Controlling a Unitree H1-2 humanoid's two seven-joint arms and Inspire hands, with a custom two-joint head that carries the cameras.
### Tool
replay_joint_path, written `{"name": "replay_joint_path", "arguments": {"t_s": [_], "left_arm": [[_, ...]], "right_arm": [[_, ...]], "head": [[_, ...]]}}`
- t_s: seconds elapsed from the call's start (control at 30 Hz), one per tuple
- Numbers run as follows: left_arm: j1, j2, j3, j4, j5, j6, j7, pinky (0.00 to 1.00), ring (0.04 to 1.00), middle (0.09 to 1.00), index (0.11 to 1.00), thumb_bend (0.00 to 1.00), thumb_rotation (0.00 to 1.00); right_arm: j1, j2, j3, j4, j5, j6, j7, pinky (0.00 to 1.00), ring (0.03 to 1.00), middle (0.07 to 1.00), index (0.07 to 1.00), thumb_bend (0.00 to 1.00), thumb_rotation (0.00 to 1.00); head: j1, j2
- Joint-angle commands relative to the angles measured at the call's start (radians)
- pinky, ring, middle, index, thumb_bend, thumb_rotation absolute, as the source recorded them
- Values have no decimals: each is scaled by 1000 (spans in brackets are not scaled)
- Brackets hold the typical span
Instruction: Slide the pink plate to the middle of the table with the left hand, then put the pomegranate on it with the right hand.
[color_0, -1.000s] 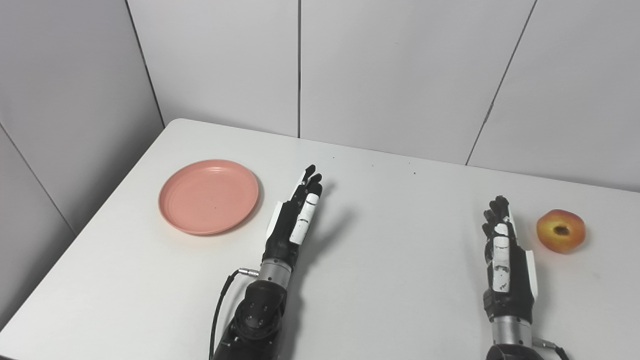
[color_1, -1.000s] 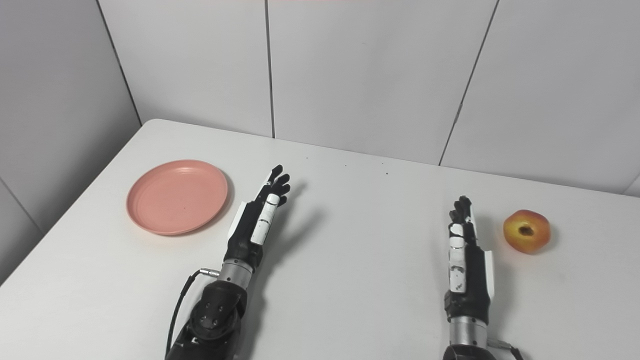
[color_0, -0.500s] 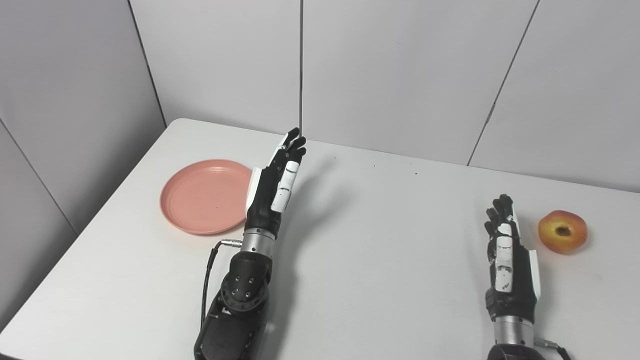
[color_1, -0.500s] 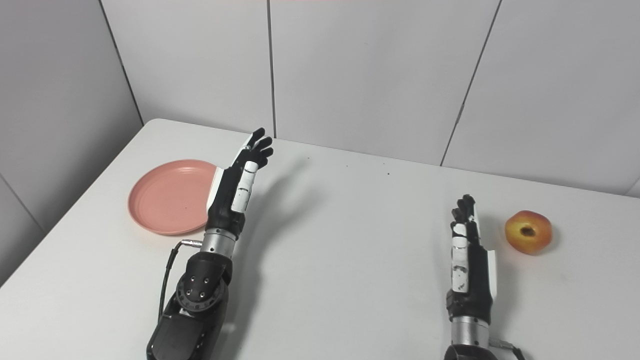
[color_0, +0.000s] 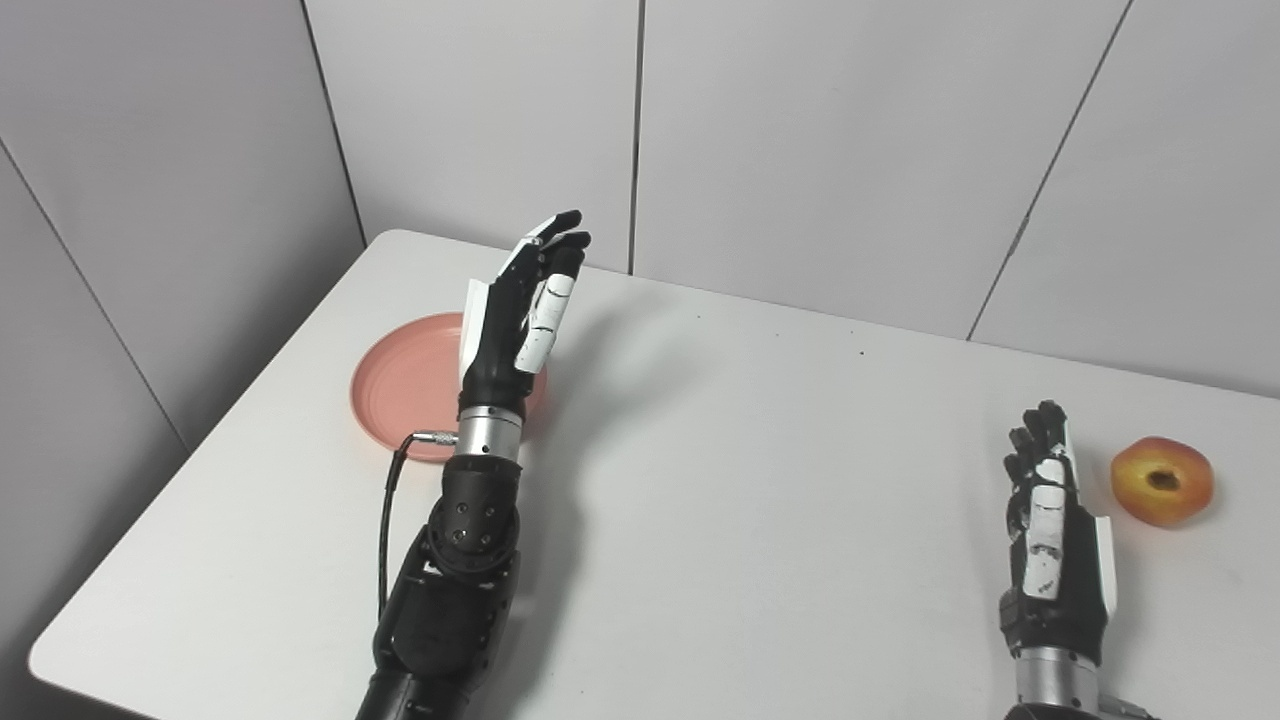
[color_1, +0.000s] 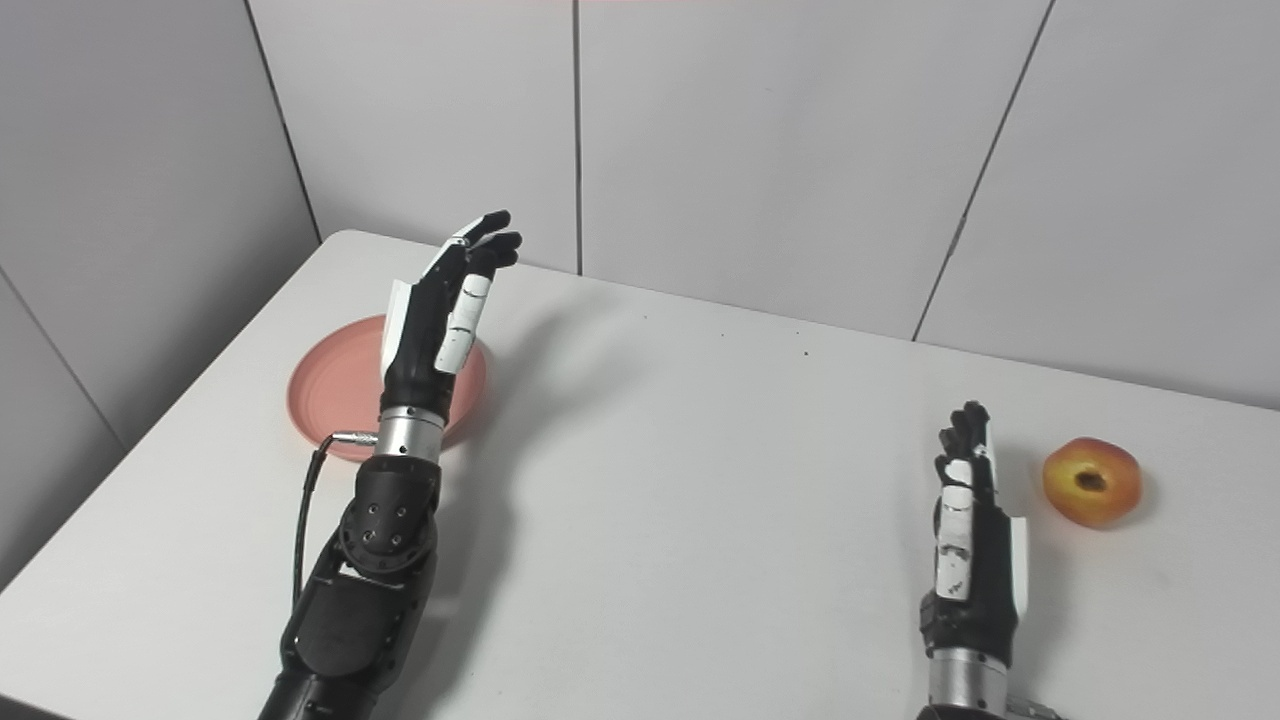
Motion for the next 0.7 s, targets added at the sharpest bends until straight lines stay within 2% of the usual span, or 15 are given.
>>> {"name": "replay_joint_path", "arguments": {"t_s": [0.0, 0.07, 0.27, 0.33, 0.43, 0.53, 0.67], "left_arm": [[-51, 38, 20, 3, 5, -28, 21, 817, 781, 785, 775, 776, 1000], [-55, 59, 35, 19, -11, -30, 20, 809, 784, 791, 779, 770, 1000], [-55, 104, 79, 11, -100, 6, -17, 875, 823, 820, 807, 691, 1000], [-53, 112, 90, 1, -117, 17, -16, 858, 818, 817, 805, 632, 1000], [-52, 127, 107, -4, -134, 19, -14, 785, 808, 806, 788, 431, 1000], [-51, 142, 123, -7, -153, 5, -19, 771, 799, 804, 786, 355, 1000], [-49, 163, 136, -5, -153, -6, -9, 757, 774, 782, 767, 312, 1000]], "right_arm": [[44, -19, -10, 72, 2, -24, 12, 1000, 971, 968, 973, 500, 1000], [43, -21, -10, 73, 0, -22, 12, 1000, 973, 970, 973, 503, 1000], [42, -20, -9, 76, 2, -29, 10, 1000, 971, 966, 965, 491, 1000], [42, -22, -8, 76, 3, -28, 13, 1000, 972, 967, 967, 496, 1000], [41, -23, -8, 81, 7, -32, 16, 1000, 975, 971, 973, 489, 1000], [41, -22, -8, 79, 5, -32, 12, 1000, 972, 968, 970, 482, 1000], [43, -23, -5, 72, -2, -23, 10, 1000, 972, 971, 972, 492, 1000]], "head": [[1, 1], [2, 1], [4, 0], [4, 0], [6, -3], [8, -4], [9, -5]]}}
